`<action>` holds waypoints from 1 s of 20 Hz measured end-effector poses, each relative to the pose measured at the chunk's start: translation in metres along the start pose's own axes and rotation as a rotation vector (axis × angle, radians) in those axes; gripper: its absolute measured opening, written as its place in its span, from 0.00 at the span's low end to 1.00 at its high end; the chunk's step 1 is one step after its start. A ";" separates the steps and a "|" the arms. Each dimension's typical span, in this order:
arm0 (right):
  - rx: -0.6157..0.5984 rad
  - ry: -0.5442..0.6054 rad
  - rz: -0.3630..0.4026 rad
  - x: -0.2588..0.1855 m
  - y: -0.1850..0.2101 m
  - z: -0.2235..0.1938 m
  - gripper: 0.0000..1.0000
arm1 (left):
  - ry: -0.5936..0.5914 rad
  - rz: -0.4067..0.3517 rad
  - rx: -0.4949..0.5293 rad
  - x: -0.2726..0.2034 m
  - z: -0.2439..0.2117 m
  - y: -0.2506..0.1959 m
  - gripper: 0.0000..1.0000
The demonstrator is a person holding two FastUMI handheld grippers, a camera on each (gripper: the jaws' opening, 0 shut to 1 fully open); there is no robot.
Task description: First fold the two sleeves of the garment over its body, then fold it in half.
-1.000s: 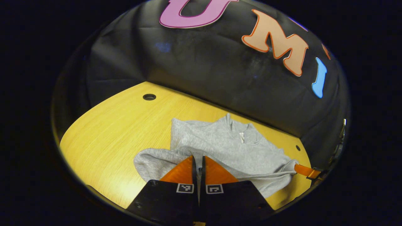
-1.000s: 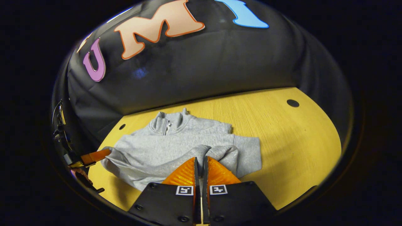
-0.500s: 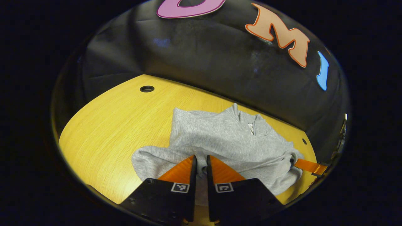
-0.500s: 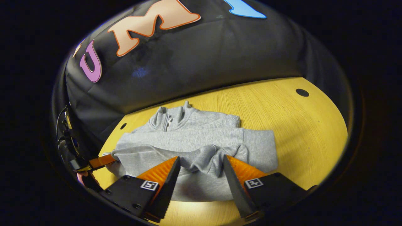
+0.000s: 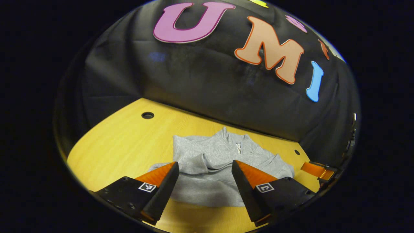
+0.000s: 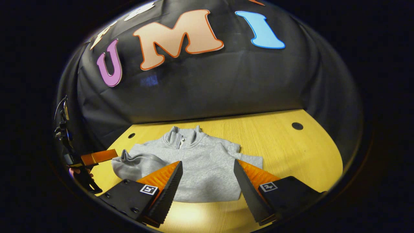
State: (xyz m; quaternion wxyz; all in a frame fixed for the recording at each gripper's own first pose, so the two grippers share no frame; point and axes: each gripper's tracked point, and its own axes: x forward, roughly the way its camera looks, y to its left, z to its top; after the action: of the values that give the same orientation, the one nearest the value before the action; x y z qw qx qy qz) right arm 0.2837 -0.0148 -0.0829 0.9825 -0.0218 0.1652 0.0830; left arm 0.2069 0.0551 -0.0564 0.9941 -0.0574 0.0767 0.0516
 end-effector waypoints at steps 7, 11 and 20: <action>-0.023 -0.101 0.007 -0.094 0.040 0.019 0.98 | 0.016 -0.049 0.021 -0.092 0.005 -0.010 0.95; 0.020 -0.123 -0.014 -0.133 0.053 0.009 0.98 | 0.046 -0.094 -0.025 -0.132 -0.010 -0.016 0.95; 0.114 -0.138 -0.140 -0.228 0.045 -0.029 0.94 | 0.110 -0.099 0.092 -0.189 -0.044 0.008 0.95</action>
State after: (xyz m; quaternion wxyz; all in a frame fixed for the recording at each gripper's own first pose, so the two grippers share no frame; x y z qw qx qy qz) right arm 0.0546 -0.0080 -0.0361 0.9946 0.0282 0.0999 0.0060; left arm 0.0141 0.0398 -0.0700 0.9913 -0.0181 0.1305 -0.0043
